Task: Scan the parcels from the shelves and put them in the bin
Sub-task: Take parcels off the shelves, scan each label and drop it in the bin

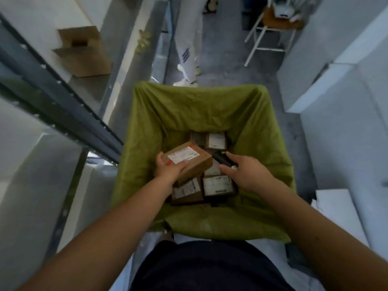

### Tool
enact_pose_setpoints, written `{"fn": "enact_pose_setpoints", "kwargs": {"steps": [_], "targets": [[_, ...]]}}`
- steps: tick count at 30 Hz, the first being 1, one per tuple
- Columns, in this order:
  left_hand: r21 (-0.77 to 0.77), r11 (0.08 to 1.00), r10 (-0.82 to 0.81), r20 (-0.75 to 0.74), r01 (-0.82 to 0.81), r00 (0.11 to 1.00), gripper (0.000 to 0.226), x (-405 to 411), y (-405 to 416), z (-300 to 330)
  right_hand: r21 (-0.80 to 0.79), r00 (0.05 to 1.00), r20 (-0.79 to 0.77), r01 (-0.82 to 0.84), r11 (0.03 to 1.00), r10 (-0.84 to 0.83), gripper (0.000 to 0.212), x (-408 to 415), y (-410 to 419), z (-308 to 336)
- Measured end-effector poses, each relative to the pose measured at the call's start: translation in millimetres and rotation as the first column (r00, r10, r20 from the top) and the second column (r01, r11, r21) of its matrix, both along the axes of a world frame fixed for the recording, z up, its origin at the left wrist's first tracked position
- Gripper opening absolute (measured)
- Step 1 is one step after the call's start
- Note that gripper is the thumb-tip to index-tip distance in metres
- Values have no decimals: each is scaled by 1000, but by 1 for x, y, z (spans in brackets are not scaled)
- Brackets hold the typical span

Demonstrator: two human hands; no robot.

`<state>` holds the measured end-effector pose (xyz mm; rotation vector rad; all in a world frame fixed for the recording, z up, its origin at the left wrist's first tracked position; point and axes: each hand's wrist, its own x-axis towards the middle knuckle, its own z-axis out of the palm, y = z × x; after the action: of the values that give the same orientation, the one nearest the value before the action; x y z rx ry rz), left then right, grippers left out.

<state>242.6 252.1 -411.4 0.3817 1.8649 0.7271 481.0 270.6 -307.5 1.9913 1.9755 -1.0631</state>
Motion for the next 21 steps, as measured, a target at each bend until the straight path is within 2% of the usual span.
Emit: {"fn": "enact_pose_setpoints", "kwargs": {"steps": [3,8,12,17,21], "targets": [[-54,998,17,79,-13,997,113,-4,27,-22,-14,995,24,99,995,-99,73,-17,-1,-5],[-127,979,176,141,-158,974,107,-10,65,-49,-52,980,44,194,980,-192,73,-47,7,-17],[-155,980,154,207,-123,966,99,-14,86,-64,-122,962,12,270,955,-271,73,-65,13,-31],[-112,985,155,234,-131,960,86,-22,114,-81,-154,965,6,260,953,-262,74,-73,36,-51],[-131,969,231,178,-209,957,80,-21,120,-94,-195,970,-13,236,952,-243,73,-73,43,-65]]}}
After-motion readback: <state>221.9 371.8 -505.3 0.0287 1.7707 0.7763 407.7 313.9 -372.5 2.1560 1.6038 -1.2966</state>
